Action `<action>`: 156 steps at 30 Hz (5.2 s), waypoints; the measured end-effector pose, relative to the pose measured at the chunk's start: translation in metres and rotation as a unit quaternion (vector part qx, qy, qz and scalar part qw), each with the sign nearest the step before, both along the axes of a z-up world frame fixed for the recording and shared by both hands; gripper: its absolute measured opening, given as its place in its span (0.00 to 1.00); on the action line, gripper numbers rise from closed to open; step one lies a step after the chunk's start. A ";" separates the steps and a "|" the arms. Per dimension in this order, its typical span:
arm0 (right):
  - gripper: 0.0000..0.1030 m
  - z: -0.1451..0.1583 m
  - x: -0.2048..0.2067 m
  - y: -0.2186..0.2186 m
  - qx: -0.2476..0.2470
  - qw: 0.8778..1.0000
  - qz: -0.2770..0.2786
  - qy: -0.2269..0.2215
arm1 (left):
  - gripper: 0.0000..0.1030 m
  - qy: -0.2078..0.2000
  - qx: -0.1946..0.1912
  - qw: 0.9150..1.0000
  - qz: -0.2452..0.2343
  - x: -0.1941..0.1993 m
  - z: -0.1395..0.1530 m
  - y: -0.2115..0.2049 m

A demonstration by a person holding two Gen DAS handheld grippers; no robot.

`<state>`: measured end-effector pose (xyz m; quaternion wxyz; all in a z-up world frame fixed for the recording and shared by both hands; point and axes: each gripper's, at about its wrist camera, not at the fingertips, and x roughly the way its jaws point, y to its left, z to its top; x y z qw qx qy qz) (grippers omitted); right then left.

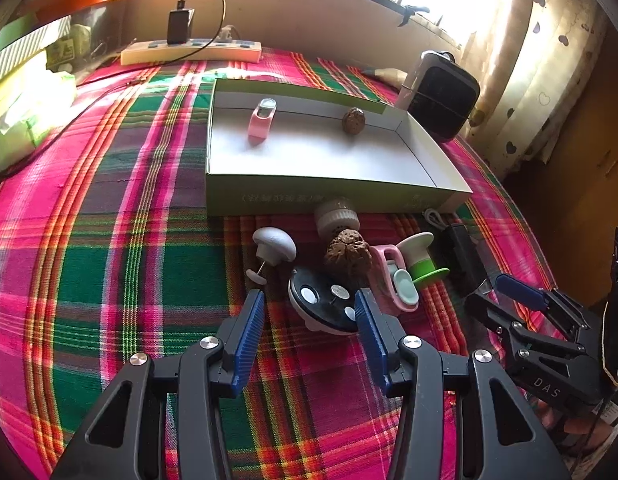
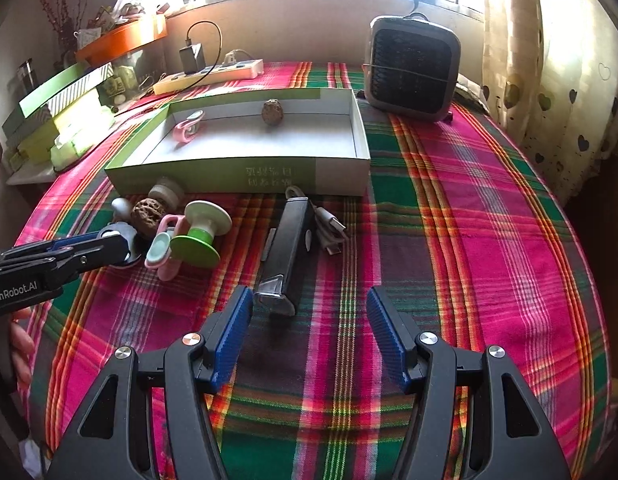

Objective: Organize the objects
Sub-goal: 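Grasp the black flashlight with the right gripper while the left gripper grasps the black dotted disc, then lift and carry the black flashlight and black disc over the white box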

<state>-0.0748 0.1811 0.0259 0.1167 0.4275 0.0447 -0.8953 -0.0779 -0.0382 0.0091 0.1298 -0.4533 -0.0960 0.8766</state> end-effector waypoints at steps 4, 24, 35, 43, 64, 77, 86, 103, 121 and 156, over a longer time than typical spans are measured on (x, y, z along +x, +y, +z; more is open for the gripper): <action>0.58 -0.001 -0.003 -0.005 -0.010 1.000 0.015 -0.004 | 0.44 0.001 -0.007 1.000 -0.002 0.000 0.000 0.002; 0.51 -0.007 -0.022 -0.007 -0.013 1.000 0.018 -0.006 | 0.39 0.003 -0.023 1.000 0.012 -0.006 -0.001 0.006; 0.30 -0.006 -0.022 -0.005 -0.019 1.000 0.019 -0.004 | 0.26 0.001 -0.018 1.000 0.014 -0.005 -0.002 0.008; 0.24 -0.006 -0.021 -0.005 -0.022 1.000 0.020 -0.004 | 0.26 0.002 -0.019 1.000 0.013 -0.004 -0.002 0.008; 0.24 -0.004 -0.015 -0.003 -0.037 0.999 0.029 0.000 | 0.25 0.011 -0.024 1.000 0.008 0.002 0.004 0.009; 0.24 0.008 -0.012 -0.006 -0.040 0.998 0.039 0.010 | 0.25 0.025 -0.030 0.999 0.005 0.006 0.015 0.009; 0.24 0.022 -0.010 -0.009 -0.042 0.998 0.047 0.026 | 0.25 0.042 -0.035 0.998 0.004 0.007 0.029 0.011; 0.24 0.043 -0.036 -0.019 -0.042 0.997 0.060 0.035 | 0.25 0.053 -0.038 0.998 -0.011 -0.025 0.044 0.014; 0.24 0.050 -0.106 -0.029 -0.021 0.998 0.060 0.024 | 0.26 0.053 -0.046 0.997 -0.024 -0.091 0.050 0.021; 0.24 0.004 -0.186 -0.033 -0.005 0.998 0.049 -0.042 | 0.26 0.003 -0.091 0.995 -0.047 -0.189 0.011 0.045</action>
